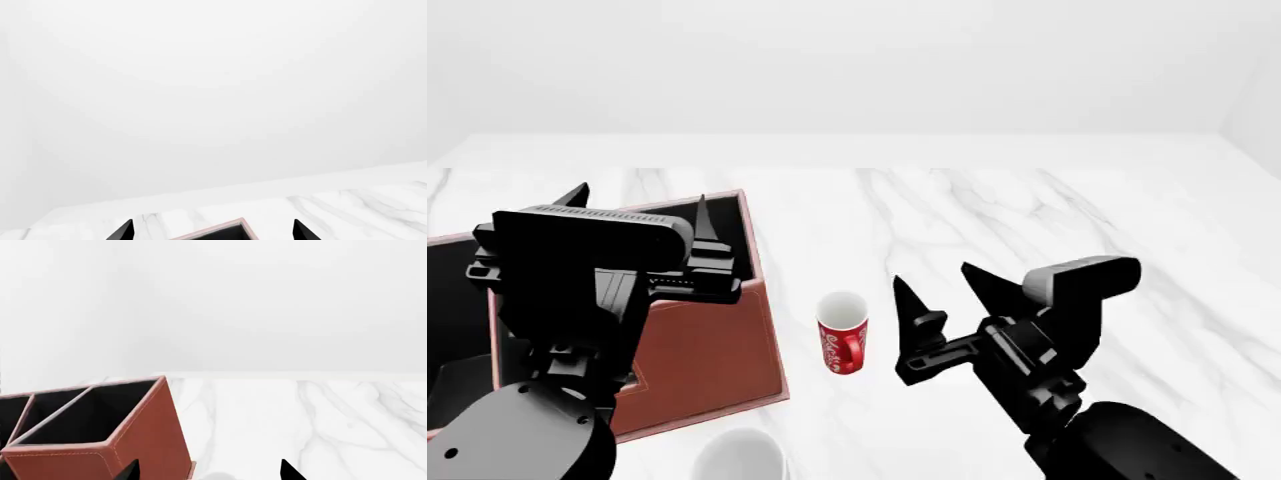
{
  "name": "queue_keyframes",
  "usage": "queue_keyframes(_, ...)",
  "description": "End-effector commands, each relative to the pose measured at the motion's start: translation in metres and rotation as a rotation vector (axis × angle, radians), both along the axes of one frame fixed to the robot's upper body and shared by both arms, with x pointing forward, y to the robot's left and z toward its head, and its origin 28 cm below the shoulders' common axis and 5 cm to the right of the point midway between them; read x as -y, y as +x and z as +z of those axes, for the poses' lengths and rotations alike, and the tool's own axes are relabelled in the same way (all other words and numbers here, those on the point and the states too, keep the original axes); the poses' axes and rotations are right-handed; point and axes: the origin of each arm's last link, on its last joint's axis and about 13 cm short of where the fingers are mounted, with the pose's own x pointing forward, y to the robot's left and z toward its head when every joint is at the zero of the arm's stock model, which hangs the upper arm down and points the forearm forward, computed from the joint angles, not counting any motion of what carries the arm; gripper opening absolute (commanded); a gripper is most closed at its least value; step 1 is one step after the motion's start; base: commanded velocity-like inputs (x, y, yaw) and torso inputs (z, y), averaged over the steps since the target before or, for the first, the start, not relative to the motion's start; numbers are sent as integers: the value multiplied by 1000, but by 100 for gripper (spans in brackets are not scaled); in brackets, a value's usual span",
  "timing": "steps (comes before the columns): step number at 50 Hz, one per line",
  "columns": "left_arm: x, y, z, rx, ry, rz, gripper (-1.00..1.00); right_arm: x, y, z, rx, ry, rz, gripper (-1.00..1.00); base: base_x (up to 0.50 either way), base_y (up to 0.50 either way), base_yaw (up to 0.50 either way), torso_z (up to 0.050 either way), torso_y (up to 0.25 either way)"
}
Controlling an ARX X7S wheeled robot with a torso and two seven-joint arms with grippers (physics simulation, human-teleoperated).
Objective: Pick up the red mug and place it to the right of the caddy.
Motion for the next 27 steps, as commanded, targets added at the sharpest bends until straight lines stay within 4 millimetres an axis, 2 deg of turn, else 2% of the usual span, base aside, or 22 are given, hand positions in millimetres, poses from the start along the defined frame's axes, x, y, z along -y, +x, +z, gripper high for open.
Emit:
queue_keyframes(1,0,0,2,18,-14,-4,100,11,-33,20,223,163,-107,100,0,0,0,0,0)
queue_keyframes(8,0,-2,3,22,-13,-7,100,10,-48,17,304,153,-148,100,0,0,0,0,0)
queue_keyframes(27,-1,-2,3,20,-14,-5,100,9,-44,15,292,136,-140,100,0,0,0,0,0)
